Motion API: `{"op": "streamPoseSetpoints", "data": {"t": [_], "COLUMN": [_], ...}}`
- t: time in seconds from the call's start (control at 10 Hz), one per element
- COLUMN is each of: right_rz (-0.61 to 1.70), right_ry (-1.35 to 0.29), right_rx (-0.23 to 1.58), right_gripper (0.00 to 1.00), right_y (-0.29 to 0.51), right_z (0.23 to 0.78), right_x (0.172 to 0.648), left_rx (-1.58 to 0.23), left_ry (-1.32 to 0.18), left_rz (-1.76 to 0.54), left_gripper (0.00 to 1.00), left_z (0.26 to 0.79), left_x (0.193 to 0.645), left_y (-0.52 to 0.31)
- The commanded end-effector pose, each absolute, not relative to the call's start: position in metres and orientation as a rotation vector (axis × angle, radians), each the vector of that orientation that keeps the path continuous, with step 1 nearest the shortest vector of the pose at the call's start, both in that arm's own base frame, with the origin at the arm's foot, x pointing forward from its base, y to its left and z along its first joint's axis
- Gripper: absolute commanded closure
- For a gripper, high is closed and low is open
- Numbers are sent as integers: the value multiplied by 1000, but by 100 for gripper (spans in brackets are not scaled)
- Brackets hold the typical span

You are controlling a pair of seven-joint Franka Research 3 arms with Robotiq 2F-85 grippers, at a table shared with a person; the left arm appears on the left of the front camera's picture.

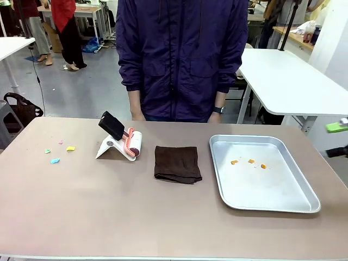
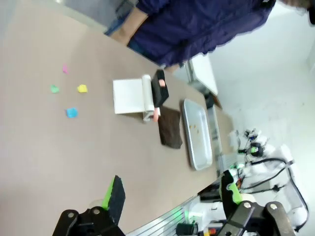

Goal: Clean the surface of the table.
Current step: Hold the Lint Roller with your left hand and the towel with your right hand.

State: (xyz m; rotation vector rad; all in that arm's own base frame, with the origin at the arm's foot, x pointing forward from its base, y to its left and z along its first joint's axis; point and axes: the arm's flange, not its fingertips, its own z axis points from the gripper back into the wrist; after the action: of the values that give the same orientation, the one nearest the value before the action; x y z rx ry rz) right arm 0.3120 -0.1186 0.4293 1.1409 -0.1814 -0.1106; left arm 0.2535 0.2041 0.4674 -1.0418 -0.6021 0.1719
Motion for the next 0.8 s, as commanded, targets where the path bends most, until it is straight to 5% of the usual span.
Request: {"op": "streamPoseSetpoints", "data": {"t": [0.0,0.5,0.6,0.7], "right_rz": [-200,-356,-353,-353], "right_ry": [-274,-392,-329,-329], "right_rx": [1258,1231,1287,1287], "right_gripper": [0,0,0,0], "right_y": [-156,-194,-196,-196], "right_z": [407,382,379,379], "right_x": [316,300,294,294], "left_rx": [-1116,-1058,-1116,-1116], "left_ry": [-720,-784,-749,-749], "left_rz": [206,365,319,319], "left_gripper": [0,0,0,0], "left_z": [421,414,471,471], "left_x": [205,201,237,237], "left_y": [169,92,229,229]}}
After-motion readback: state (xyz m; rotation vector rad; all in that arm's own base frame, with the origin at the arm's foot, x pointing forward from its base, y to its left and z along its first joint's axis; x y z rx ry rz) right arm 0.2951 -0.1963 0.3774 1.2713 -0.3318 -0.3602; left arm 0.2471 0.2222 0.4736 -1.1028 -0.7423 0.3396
